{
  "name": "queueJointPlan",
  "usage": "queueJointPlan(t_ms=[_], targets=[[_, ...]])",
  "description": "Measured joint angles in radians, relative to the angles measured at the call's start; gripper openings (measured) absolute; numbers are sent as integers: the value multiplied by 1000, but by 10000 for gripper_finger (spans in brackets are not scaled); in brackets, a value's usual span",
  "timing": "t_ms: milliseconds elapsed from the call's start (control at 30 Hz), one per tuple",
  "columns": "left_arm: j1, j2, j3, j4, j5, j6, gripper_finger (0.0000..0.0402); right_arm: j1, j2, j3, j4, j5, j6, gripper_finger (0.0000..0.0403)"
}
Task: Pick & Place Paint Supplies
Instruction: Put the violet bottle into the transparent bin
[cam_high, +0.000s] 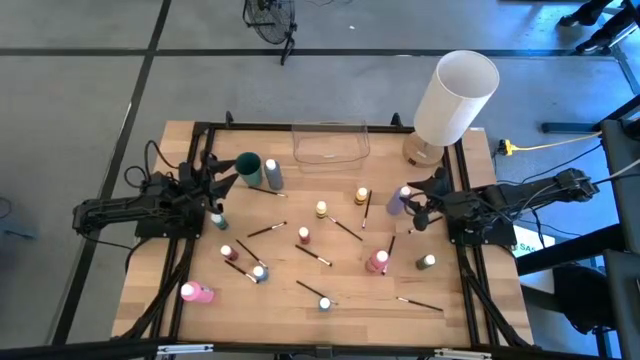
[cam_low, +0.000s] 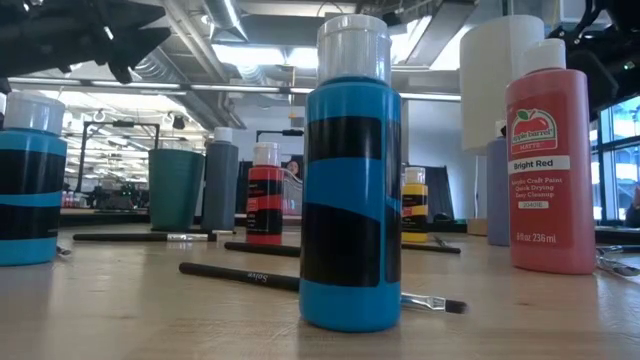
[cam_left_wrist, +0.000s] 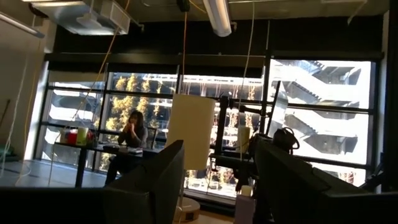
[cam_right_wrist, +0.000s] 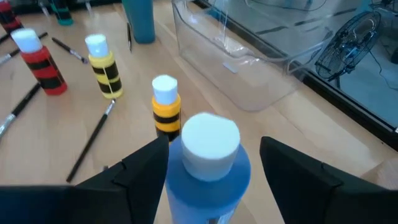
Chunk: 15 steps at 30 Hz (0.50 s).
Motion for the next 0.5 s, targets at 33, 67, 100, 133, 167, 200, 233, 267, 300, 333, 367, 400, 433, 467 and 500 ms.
queueJointPlan(t_ms=[33, 67, 100, 133, 167, 200, 233, 267, 300, 333, 367, 400, 433, 467, 500], targets=[[0, 0, 0, 4, -9, 17, 194, 0, 5, 0, -1, 0, 0, 248], [0, 0, 0, 7, -18, 28, 194, 0, 7, 0, -1, 0, 0, 246], [0, 0, 0, 9, -27, 30, 194, 0, 10, 0, 1, 0, 0, 243], [0, 0, 0, 13, -32, 30, 194, 0, 12, 0, 5, 0, 0, 241], [0, 0, 0, 15, -37, 32, 194, 0, 14, 0, 7, 0, 0, 239], [0, 0, 0, 18, -37, 34, 194, 0, 15, 0, 8, 0, 0, 238], [0, 0, 0, 18, -37, 40, 194, 0, 16, 0, 10, 0, 0, 236], [0, 0, 0, 18, -37, 49, 194, 0, 16, 0, 10, 0, 0, 236], [0, 0, 0, 21, -37, 56, 194, 0, 16, 0, 10, 0, 0, 235], [0, 0, 0, 22, -37, 58, 194, 0, 16, 0, 10, 0, 0, 234], [0, 0, 0, 23, -38, 59, 194, 0, 16, 0, 10, 0, 0, 234], [0, 0, 0, 23, -40, 59, 194, 0, 16, 0, 10, 0, 0, 234], [0, 0, 0, 23, -42, 59, 194, 0, 16, 0, 10, 0, 0, 234], [0, 0, 0, 22, -44, 59, 194, 0, 16, 0, 10, 0, 0, 234], [0, 0, 0, 23, -46, 59, 194, 0, 16, 0, 10, 0, 0, 234]])
